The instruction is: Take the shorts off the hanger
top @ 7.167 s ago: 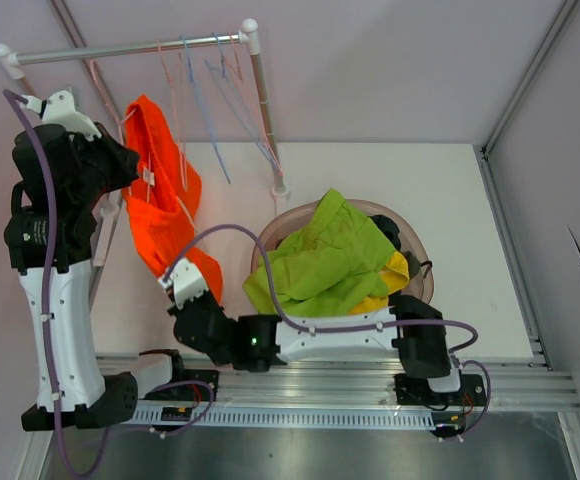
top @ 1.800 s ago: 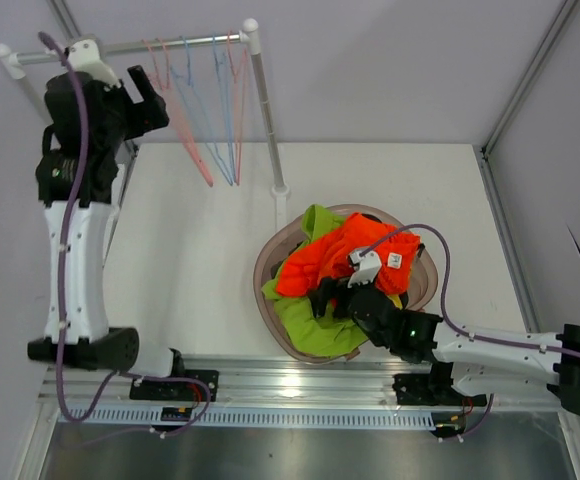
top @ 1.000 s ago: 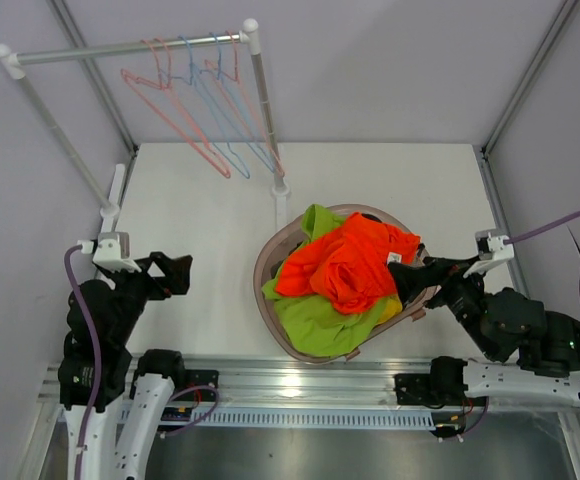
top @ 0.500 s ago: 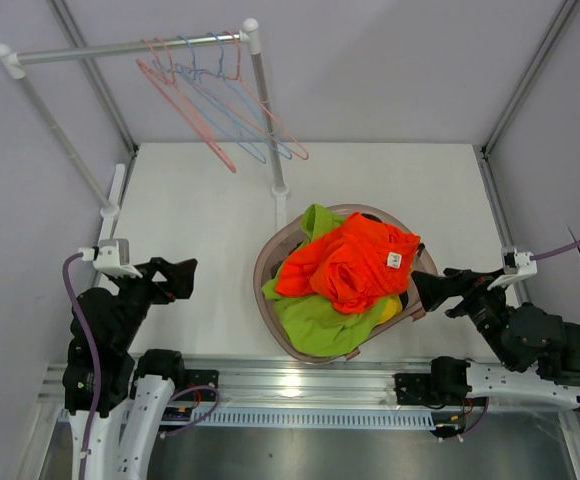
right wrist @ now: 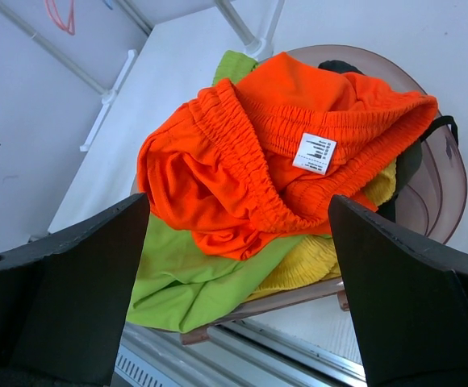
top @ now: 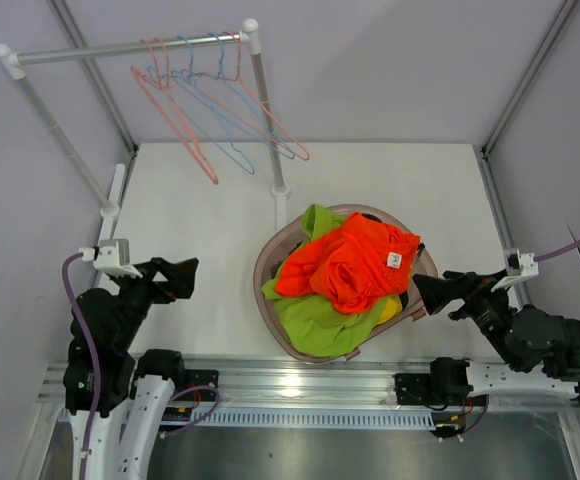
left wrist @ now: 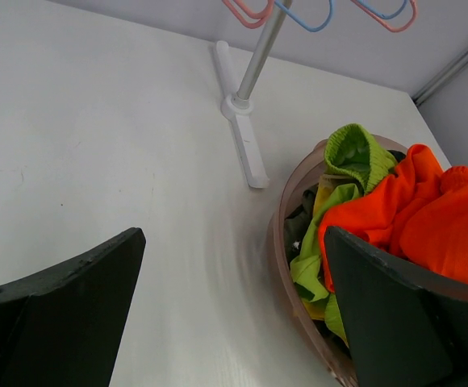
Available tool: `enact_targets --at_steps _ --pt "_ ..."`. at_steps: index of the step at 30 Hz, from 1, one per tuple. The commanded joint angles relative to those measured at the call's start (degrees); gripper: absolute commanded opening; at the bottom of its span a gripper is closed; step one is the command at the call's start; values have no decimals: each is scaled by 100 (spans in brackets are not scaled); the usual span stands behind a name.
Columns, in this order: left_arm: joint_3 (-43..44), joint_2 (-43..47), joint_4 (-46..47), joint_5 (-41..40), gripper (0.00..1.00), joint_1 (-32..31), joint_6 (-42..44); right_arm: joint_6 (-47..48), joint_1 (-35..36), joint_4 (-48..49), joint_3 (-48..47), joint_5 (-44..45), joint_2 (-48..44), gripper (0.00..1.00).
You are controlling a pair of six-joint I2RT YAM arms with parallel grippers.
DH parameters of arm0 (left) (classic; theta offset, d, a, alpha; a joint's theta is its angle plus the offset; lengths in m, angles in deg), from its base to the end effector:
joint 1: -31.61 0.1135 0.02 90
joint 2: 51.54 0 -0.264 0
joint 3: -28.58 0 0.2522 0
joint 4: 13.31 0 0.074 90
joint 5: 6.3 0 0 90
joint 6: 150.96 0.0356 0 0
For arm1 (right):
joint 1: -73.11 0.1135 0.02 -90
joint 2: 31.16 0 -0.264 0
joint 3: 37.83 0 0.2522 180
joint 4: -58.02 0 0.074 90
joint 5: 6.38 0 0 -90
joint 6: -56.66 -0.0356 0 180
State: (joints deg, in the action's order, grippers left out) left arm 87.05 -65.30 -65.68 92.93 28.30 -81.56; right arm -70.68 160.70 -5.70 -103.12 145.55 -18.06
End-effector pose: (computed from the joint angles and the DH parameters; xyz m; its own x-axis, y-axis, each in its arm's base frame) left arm 0.0506 -0.0086 0.3392 -0.2005 -0.3363 -0.9202 0.1551 0.9165 -0.3687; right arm 0.0317 0.0051 0.3544 -0.2698 0.3772 -0.8860 -0.3398 0.8236 0.4541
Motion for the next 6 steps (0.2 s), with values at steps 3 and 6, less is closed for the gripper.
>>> enact_targets --at_steps 3,6 --pt "-15 -13 152 8 99 -29 -120 -160 232 29 -42 249 -255 99" --pt "3 -22 143 34 99 -21 -102 -116 381 91 -33 206 -273 100"
